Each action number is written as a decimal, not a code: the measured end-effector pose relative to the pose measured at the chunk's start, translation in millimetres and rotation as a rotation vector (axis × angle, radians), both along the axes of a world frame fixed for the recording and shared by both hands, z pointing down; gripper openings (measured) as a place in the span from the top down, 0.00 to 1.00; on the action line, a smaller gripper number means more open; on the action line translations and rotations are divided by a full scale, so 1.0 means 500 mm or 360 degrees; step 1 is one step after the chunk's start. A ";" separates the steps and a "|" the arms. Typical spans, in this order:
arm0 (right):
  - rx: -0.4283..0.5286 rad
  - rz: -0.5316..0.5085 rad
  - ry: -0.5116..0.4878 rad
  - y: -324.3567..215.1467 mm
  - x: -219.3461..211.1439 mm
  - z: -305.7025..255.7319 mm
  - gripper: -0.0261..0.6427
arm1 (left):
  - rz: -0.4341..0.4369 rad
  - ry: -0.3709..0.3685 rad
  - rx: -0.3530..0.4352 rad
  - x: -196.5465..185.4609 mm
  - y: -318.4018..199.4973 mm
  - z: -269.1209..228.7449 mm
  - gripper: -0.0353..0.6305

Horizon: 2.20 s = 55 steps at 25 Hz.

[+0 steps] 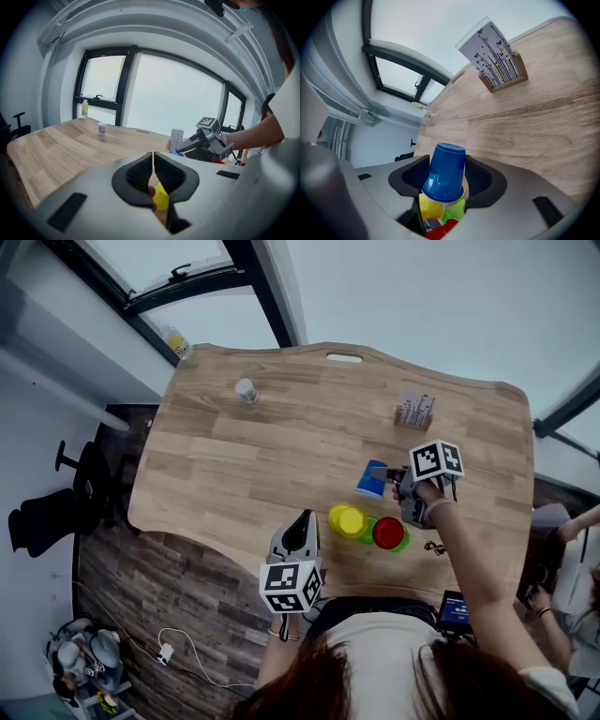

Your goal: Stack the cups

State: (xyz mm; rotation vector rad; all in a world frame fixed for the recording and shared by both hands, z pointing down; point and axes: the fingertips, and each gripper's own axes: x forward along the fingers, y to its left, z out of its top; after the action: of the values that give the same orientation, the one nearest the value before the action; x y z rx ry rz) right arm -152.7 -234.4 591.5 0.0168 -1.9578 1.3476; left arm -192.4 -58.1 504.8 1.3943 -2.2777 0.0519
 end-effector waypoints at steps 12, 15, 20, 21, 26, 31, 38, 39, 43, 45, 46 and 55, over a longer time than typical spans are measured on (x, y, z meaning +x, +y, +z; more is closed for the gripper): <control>0.0162 0.0135 -0.0272 -0.007 0.032 -0.125 0.57 | 0.0037 -0.0049 0.0052 0.027 0.011 -0.038 0.90; 0.0210 0.0151 -0.0342 -0.003 0.040 -0.160 0.58 | 0.0055 -0.0068 0.0065 0.035 0.011 -0.047 0.90; 0.0334 0.0155 -0.0431 0.012 0.063 -0.204 0.58 | 0.0075 -0.0088 0.0089 0.053 0.016 -0.059 0.90; 0.0369 0.0151 -0.0448 0.016 0.067 -0.212 0.58 | 0.0080 -0.0092 0.0094 0.056 0.018 -0.061 0.90; 0.0547 0.0146 -0.0520 0.038 0.089 -0.250 0.58 | 0.0101 -0.0106 0.0113 0.072 0.029 -0.071 0.90; 0.0658 0.0156 -0.0577 0.060 0.105 -0.281 0.58 | 0.0118 -0.0125 0.0127 0.084 0.044 -0.083 0.90; 0.0880 0.0134 -0.0666 0.098 0.126 -0.319 0.58 | 0.0149 -0.0153 0.0142 0.101 0.067 -0.096 0.90; 0.0921 0.0131 -0.0676 0.104 0.128 -0.324 0.58 | 0.0154 -0.0154 0.0142 0.103 0.069 -0.096 0.90; 0.1116 0.0103 -0.0715 0.128 0.138 -0.341 0.58 | 0.0172 -0.0160 0.0152 0.113 0.078 -0.100 0.90; 0.1216 0.0083 -0.0733 0.141 0.141 -0.346 0.58 | 0.0177 -0.0163 0.0160 0.118 0.083 -0.101 0.90; 0.1263 0.0074 -0.0739 0.147 0.142 -0.347 0.58 | 0.0183 -0.0166 0.0163 0.120 0.084 -0.101 0.90; 0.1612 0.0020 -0.0778 0.190 0.147 -0.347 0.58 | 0.0229 -0.0194 0.0169 0.133 0.102 -0.107 0.90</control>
State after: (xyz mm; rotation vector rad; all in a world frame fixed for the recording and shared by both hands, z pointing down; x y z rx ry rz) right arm -79.0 -139.5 418.1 0.1955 -2.8596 0.2377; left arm -126.0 -7.1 451.3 1.6506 -2.3033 0.0642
